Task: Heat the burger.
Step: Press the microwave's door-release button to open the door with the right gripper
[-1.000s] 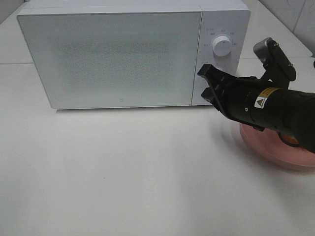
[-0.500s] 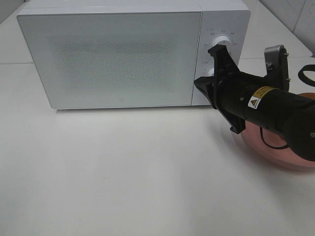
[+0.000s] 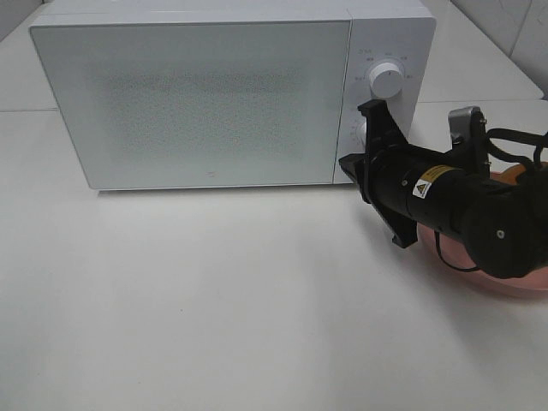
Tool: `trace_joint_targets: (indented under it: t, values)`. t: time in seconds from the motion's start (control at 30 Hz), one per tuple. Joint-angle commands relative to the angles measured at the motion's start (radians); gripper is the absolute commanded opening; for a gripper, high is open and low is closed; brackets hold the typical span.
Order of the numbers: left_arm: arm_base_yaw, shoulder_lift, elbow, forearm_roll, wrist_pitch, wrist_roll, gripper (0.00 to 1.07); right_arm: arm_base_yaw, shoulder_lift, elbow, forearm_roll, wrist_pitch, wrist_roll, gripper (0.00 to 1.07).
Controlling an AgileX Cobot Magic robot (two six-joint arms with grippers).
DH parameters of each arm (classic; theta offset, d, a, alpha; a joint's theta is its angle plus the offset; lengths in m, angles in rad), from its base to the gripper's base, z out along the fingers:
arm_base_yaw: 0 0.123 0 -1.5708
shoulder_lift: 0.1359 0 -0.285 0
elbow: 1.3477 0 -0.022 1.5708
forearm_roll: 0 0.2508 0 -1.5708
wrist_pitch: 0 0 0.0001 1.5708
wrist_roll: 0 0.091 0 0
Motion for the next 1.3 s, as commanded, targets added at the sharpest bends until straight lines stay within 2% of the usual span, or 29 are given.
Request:
trace_joint_targets:
  t: [0.03, 0.17, 0.23, 0.6, 0.67, 0.77, 1.3]
  values:
    - [0.002, -0.021, 0.002, -0.007, -0.014, 0.002, 0.00, 0.001, 0.042, -0.028, 0.052, -0.010, 0.004, 0.01]
    - [0.002, -0.021, 0.002, -0.007, -0.014, 0.002, 0.00, 0.001, 0.065, -0.035, 0.101, -0.019, 0.005, 0.01]
    - [0.002, -0.021, 0.002, -0.007, -0.014, 0.002, 0.00, 0.001, 0.085, -0.048, 0.177, -0.029, -0.003, 0.01]
    - [0.002, -0.021, 0.002, -0.007, -0.014, 0.002, 0.00, 0.001, 0.149, -0.114, 0.238, -0.036, -0.009, 0.01]
    - [0.002, -0.021, 0.002, -0.007, -0.014, 0.002, 0.00, 0.000, 0.149, -0.125, 0.316, -0.045, -0.033, 0.01]
    - [0.002, -0.021, 0.002, -0.007, -0.014, 0.002, 0.00, -0.001, 0.149, -0.125, 0.369, -0.045, -0.078, 0.01]
    - [0.002, -0.021, 0.002, -0.007, -0.014, 0.002, 0.00, -0.002, 0.151, -0.156, 0.381, -0.004, -0.143, 0.01]
